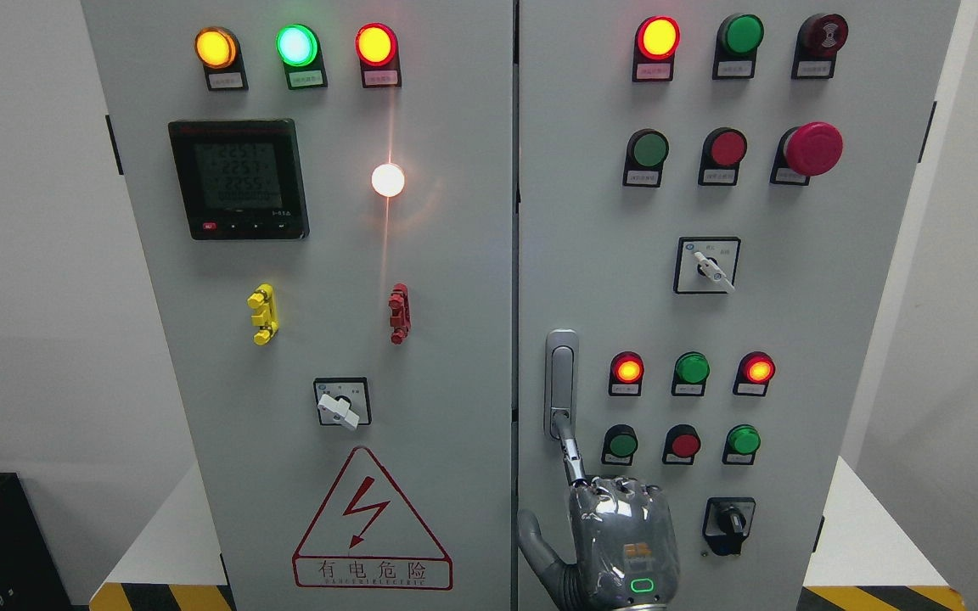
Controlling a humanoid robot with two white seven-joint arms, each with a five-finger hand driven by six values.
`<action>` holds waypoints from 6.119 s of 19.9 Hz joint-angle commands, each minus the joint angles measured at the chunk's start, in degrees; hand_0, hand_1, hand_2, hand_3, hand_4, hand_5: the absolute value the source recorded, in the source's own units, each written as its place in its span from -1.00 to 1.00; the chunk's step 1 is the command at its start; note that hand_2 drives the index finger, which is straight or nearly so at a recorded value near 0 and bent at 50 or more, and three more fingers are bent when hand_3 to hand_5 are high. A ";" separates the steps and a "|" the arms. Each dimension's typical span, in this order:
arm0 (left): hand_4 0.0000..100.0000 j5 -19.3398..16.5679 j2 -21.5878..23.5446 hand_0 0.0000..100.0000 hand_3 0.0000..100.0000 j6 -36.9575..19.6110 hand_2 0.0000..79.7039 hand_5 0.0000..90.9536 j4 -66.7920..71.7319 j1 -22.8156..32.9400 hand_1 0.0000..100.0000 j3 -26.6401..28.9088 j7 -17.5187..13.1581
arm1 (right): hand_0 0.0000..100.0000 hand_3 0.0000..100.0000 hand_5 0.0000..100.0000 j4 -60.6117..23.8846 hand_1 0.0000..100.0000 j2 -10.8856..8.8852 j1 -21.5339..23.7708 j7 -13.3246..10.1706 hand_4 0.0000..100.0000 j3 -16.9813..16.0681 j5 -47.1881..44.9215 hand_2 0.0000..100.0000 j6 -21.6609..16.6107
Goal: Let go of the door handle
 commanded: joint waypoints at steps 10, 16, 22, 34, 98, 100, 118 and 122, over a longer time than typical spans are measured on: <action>-1.00 0.00 0.00 -0.76 -1.00 0.00 -1.00 -1.00 0.00 0.00 0.11 0.00 -0.04 | -0.17 1.00 1.00 0.85 -0.30 0.06 0.44 -0.18 1.00 0.30 -0.01 -0.89 0.30; -1.00 0.00 0.00 -0.76 -1.00 0.00 -1.00 -1.00 0.00 0.00 0.11 0.00 -0.04 | -0.17 1.00 1.00 0.85 -0.30 -0.03 0.53 -0.18 1.00 0.13 -0.01 -0.89 0.39; -1.00 0.00 0.00 -0.76 -1.00 0.00 -1.00 -1.00 0.00 0.00 0.11 0.00 -0.04 | -0.17 1.00 1.00 0.85 -0.30 -0.03 0.62 -0.18 1.00 -0.05 -0.01 -0.88 0.39; -1.00 0.00 0.00 -0.76 -1.00 0.00 -1.00 -1.00 0.00 0.00 0.11 0.00 -0.04 | -0.17 1.00 1.00 0.77 -0.30 -0.03 1.06 -0.26 1.00 0.22 -0.01 -0.88 0.39; -1.00 0.00 0.00 -0.76 -1.00 0.00 -1.00 -1.00 0.00 0.00 0.11 0.00 -0.04 | 0.10 0.94 1.00 -8.99 -0.36 -0.82 3.16 -0.62 0.92 0.39 -0.53 0.14 -0.23; -1.00 0.00 0.00 -0.76 -1.00 0.00 -1.00 -1.00 0.00 0.00 0.11 0.00 -0.04 | 0.05 0.85 0.97 -9.69 -0.40 -0.91 3.34 -0.53 0.86 0.39 -0.53 0.22 -0.31; -1.00 0.00 0.00 -0.76 -1.00 0.08 -1.00 -1.00 0.00 0.00 0.11 0.00 -0.04 | -0.61 1.00 0.98 -10.84 -0.51 -0.56 1.59 0.09 0.92 -0.14 -0.36 0.78 -0.32; -1.00 0.00 0.00 -0.76 -1.00 0.00 -1.00 -1.00 0.00 0.00 0.11 0.00 -0.04 | -0.65 1.00 1.00 -10.57 -0.49 -0.12 0.18 0.26 0.92 -0.22 -0.27 0.86 -0.32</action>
